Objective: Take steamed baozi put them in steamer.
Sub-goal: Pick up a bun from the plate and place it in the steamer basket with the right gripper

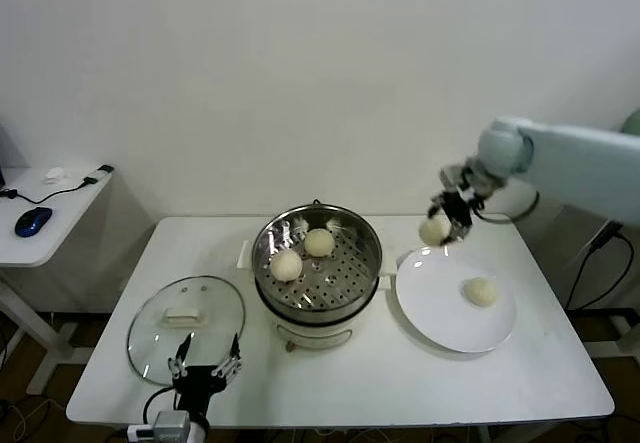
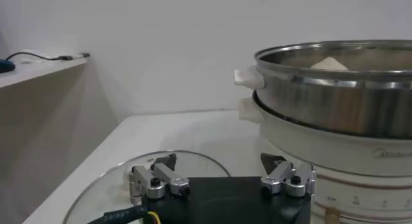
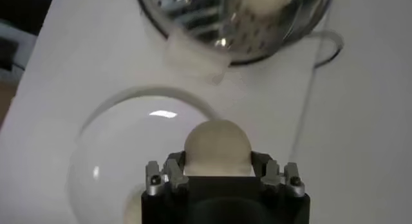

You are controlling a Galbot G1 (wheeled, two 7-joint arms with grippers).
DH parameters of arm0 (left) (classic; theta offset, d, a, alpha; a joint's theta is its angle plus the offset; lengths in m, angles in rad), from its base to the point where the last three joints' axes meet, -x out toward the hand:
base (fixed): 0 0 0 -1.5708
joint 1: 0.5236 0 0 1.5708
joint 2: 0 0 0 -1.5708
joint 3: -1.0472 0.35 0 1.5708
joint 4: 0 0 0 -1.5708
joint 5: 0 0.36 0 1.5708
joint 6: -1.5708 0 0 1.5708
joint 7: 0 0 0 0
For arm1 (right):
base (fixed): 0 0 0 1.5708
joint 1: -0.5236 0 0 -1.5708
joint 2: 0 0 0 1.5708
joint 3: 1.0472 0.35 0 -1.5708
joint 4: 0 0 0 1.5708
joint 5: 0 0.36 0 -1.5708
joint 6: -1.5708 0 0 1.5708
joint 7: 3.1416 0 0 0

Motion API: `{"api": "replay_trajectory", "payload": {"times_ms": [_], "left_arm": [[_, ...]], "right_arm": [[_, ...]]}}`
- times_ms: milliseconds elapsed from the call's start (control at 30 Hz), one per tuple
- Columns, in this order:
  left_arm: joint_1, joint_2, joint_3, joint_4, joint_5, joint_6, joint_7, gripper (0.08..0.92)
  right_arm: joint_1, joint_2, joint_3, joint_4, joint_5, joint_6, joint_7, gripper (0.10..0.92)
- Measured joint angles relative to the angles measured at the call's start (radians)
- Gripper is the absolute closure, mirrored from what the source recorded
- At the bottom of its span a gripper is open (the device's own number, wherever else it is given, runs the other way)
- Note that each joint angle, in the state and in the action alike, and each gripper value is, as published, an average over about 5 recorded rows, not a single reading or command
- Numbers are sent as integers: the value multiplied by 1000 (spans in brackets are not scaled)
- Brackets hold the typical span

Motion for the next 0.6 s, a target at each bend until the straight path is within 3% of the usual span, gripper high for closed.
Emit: {"api": "replay_trajectory", "payload": {"times_ms": [267, 600], "left_arm": [[4, -4, -9, -2, 0, -1, -3, 177], [16, -13, -18, -6, -1, -5, -7, 177]], "right_arm": [[95, 196, 30, 110, -17, 189, -32, 355], [12, 343, 38, 173, -161, 356, -17, 355]]}}
